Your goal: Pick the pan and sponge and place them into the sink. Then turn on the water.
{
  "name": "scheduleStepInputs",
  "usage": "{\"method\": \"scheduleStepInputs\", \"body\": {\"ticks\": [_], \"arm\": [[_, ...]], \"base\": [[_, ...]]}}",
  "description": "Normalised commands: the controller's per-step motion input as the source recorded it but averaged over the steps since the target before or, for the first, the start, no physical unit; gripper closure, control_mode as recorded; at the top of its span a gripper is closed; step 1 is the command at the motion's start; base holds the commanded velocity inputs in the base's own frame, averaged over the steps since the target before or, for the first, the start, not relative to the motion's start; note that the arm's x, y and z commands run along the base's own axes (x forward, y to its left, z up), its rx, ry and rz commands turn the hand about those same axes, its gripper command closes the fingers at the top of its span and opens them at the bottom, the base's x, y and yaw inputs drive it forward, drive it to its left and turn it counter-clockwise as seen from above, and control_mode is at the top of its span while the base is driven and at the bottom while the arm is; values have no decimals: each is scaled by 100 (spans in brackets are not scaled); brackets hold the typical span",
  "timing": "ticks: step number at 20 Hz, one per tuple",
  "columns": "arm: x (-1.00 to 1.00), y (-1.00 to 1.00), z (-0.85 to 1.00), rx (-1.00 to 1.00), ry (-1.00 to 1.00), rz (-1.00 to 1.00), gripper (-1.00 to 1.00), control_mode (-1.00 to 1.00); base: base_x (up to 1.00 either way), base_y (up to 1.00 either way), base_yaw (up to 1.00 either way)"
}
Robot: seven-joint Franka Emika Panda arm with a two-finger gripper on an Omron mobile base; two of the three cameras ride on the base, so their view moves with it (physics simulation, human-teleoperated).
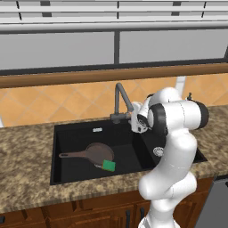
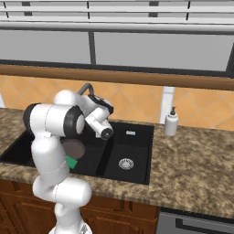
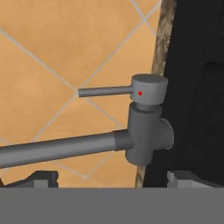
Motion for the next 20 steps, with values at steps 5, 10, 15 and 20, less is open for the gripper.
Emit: {"method": "scheduleStepInputs", "body": {"ticks": [5, 10, 15, 20], "arm": [[40, 0, -10, 0, 1, -3, -100, -100], [43, 0, -13, 0, 3, -3, -100, -100], [42, 0, -13, 1, 3, -1, -100, -100], [44, 0, -17, 1, 2, -1, -100, -100]], "base": [[0, 0, 0], [0, 0, 0], [0, 0, 0], [0, 0, 0]]}}
